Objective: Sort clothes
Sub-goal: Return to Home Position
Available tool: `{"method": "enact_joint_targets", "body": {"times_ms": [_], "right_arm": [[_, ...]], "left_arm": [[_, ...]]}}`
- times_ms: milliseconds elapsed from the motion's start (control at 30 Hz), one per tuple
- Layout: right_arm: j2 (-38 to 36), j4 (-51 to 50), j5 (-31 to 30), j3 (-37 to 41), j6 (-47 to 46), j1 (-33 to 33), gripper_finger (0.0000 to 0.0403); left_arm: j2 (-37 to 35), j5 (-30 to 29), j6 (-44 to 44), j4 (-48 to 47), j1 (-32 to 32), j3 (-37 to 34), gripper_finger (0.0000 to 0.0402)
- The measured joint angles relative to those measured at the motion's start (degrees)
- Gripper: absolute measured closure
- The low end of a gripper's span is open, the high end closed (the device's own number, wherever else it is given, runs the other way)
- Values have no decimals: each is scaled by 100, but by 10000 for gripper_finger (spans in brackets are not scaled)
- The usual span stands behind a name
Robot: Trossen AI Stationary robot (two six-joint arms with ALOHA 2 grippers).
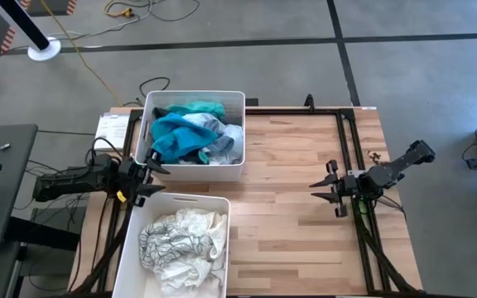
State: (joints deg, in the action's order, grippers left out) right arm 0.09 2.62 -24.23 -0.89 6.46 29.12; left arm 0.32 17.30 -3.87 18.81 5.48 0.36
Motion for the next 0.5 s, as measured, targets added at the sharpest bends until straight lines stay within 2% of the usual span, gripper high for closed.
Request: {"method": "enact_joint_targets", "body": {"times_ms": [133, 367, 500], "right_arm": [[1, -1, 0, 0, 0, 0, 280], [0, -1, 0, 0, 0, 0, 280], [0, 1, 0, 0, -1, 0, 280]], "left_arm": [[0, -3, 541, 43, -4, 0, 199], [0, 4, -214, 43, -2, 0, 199], [1, -3, 9, 11, -2, 0, 199]]}}
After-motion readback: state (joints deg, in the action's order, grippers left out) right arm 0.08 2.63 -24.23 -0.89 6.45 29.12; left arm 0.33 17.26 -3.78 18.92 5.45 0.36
